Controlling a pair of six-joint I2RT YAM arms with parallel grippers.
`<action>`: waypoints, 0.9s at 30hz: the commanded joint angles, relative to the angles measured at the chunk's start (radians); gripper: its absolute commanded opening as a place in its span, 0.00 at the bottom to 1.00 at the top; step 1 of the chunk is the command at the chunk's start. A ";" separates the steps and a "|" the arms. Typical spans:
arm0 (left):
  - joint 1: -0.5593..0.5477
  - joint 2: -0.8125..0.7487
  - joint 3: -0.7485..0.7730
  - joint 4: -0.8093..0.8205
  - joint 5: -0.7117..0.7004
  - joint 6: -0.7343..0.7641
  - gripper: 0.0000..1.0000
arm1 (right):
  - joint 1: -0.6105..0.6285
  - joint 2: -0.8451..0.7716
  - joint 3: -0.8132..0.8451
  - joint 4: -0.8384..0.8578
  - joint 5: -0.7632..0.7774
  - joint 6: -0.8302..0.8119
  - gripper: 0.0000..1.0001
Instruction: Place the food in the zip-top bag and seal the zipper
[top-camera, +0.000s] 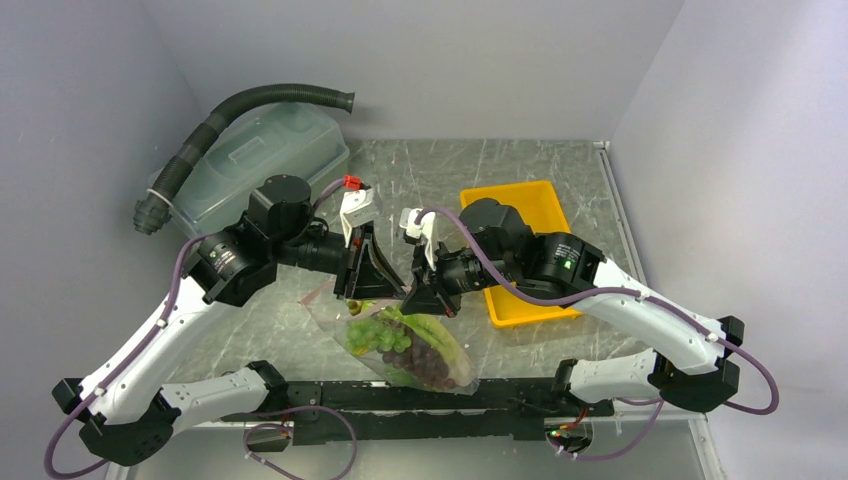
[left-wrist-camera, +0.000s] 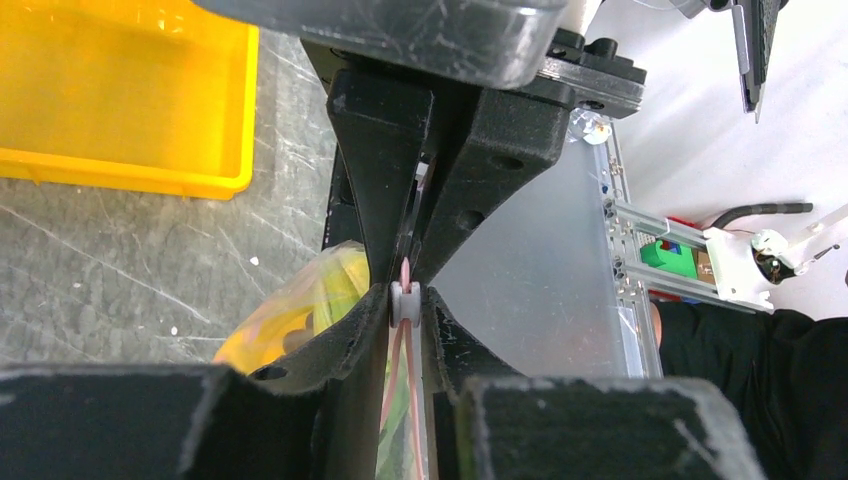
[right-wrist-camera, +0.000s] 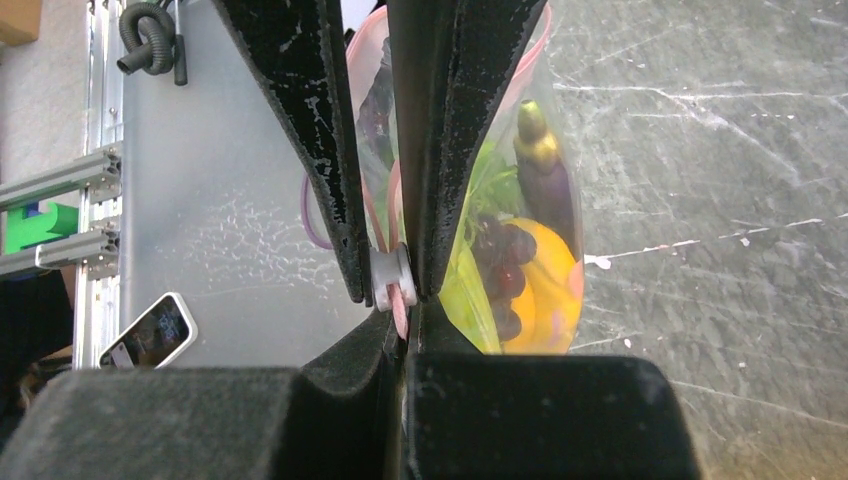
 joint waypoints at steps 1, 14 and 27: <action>-0.001 -0.011 0.007 0.057 0.029 -0.009 0.23 | -0.004 -0.018 0.050 0.077 -0.002 0.021 0.00; 0.000 -0.011 0.000 0.062 0.066 -0.003 0.00 | -0.012 -0.025 0.042 0.084 0.000 0.027 0.00; -0.001 -0.045 -0.022 0.006 0.016 0.038 0.00 | -0.090 -0.082 0.035 0.126 -0.094 0.051 0.00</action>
